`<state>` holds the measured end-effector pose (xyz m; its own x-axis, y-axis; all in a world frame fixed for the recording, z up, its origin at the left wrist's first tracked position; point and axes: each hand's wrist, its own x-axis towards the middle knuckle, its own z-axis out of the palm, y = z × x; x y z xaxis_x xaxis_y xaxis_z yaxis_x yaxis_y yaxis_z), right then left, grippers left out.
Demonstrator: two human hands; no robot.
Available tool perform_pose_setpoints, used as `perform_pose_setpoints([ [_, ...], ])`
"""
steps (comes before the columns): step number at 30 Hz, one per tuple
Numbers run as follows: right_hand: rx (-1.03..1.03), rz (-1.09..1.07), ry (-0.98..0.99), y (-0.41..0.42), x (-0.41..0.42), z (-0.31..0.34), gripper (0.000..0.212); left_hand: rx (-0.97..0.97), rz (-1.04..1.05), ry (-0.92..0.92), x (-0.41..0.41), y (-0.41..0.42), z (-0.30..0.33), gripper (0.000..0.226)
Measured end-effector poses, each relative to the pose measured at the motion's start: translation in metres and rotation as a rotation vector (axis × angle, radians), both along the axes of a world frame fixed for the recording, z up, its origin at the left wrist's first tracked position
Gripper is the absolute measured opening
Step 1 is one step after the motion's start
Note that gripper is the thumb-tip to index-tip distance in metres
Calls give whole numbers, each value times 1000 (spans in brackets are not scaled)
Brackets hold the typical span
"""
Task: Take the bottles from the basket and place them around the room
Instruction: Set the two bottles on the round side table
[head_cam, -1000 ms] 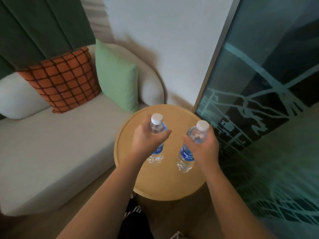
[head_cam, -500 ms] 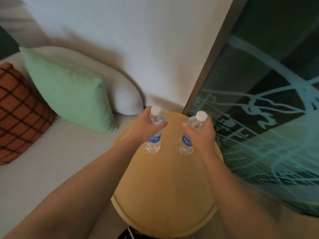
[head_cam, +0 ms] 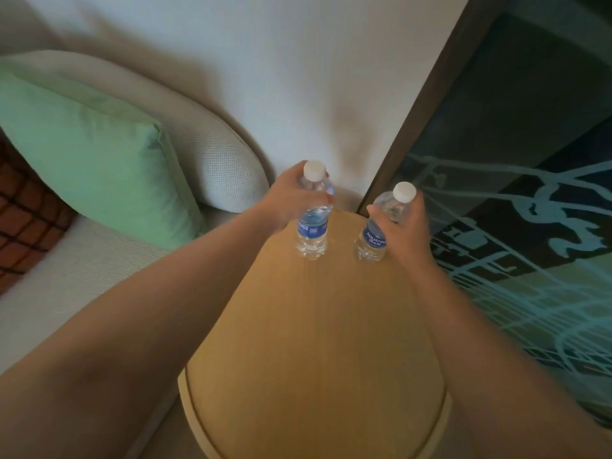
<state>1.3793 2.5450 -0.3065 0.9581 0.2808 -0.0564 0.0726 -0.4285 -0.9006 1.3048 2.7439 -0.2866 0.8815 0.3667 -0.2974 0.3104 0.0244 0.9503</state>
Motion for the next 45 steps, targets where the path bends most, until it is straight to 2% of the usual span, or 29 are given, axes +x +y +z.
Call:
perform_pose_setpoints([
  [5, 52, 15, -15, -10, 0, -14, 54, -22, -122, 10, 21, 3, 1, 53],
  [13, 81, 96, -38, -21, -5, -24, 61, 54, -418, 48, 36, 0, -5, 49],
  [16, 76, 94, -42, -21, -6, -23, 61, 67, -443, 65, 33, 6, -10, 72],
  [19, 88, 92, -41, -20, -7, -24, 58, 232, -226, 35, 23, -1, -18, 94],
  [21, 90, 90, -45, -20, -7, -24, 55, 332, -9, -29, 14, -15, -28, 92],
  [23, 90, 92, -53, -20, -7, -23, 55, 335, 135, -26, 10, -30, -37, 86],
  [26, 100, 113, -29, -22, -7, -24, 59, 313, 212, -12, 10, -36, -42, 72],
  [28, 98, 127, -12, -24, -7, -24, 62, 313, 104, -39, 12, -27, -38, 57],
  [30, 95, 138, -13, -25, -7, -24, 59, 246, -125, -41, 16, -13, -30, 50],
  [32, 92, 144, -13, -26, -8, -22, 57, 249, -337, 9, 22, 1, -23, 63],
  [34, 76, 147, -12, -25, -7, -19, 58, 265, -433, 94, 28, 4, -17, 85],
  [36, 53, 143, -10, -27, -4, -16, 63, 274, -355, 91, 28, -3, -17, 96],
  [40, 72, 64, 62, -38, -8, -14, 75, 353, -1, -4, 15, -20, -31, 64],
  [45, 24, 39, 53, -39, -10, -13, 65, 288, 89, -33, 13, -31, -35, 55],
])
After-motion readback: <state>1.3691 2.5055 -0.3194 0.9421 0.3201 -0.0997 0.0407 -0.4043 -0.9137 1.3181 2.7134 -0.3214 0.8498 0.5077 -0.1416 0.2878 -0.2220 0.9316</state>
